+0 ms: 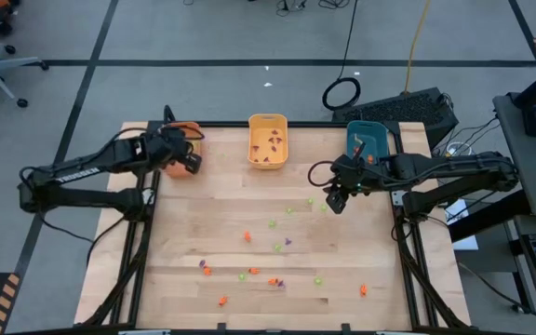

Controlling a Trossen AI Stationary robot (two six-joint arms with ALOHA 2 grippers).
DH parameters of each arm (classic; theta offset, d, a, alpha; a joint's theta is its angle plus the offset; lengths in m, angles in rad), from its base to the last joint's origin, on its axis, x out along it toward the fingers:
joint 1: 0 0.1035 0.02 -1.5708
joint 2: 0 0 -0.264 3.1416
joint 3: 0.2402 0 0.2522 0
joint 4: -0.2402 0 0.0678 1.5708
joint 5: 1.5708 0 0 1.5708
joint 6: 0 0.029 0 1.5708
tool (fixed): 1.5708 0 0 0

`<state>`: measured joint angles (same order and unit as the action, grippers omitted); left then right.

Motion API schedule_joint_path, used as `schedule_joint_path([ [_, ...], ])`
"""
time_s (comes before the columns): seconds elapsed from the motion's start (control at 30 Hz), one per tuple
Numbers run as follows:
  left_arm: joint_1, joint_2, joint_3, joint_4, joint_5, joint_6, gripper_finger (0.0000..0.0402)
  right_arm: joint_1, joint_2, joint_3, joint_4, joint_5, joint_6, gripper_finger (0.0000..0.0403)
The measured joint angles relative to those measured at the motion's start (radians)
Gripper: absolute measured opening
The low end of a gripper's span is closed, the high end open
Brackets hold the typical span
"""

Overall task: Sort Halloween decoration
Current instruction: Put the green spider toy into the orange bin

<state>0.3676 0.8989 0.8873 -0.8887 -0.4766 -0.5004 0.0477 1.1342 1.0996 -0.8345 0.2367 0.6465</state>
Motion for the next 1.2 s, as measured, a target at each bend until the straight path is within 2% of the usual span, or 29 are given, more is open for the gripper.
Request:
schedule_joint_path([
  [0.07,0.051,0.0,-0.016,-0.003,0.009,0.026,0.0,0.0,0.004,0.0,0.0,0.0,-0.005,0.0155],
  [0.37,0.242,0.064,-0.104,-0.015,0.222,0.034,0.0,0.0,0.024,0.0,0.014,-0.003,-0.007,0.0155],
  [0.73,0.356,0.251,-0.112,-0.009,0.234,-0.025,0.0,0.0,0.024,0.0,0.016,-0.005,-0.033,0.0155],
  [0.9,0.384,0.332,-0.112,-0.043,0.242,-0.157,0.0,0.0,0.024,0.0,0.016,-0.007,-0.024,0.0155],
  [1.0,0.385,0.346,-0.112,-0.048,0.245,-0.174,0.0002,0.0,0.024,0.0,0.015,-0.03,-0.005,0.0155],
  [1.1,0.383,0.342,-0.112,-0.046,0.248,-0.174,0.0021,0.0,0.024,0.0,0.015,-0.037,-0.004,0.0155],
  [1.2,0.383,0.318,-0.111,-0.045,0.248,-0.175,0.0057,0.0,0.024,0.0,0.015,-0.055,-0.004,0.0155],
])
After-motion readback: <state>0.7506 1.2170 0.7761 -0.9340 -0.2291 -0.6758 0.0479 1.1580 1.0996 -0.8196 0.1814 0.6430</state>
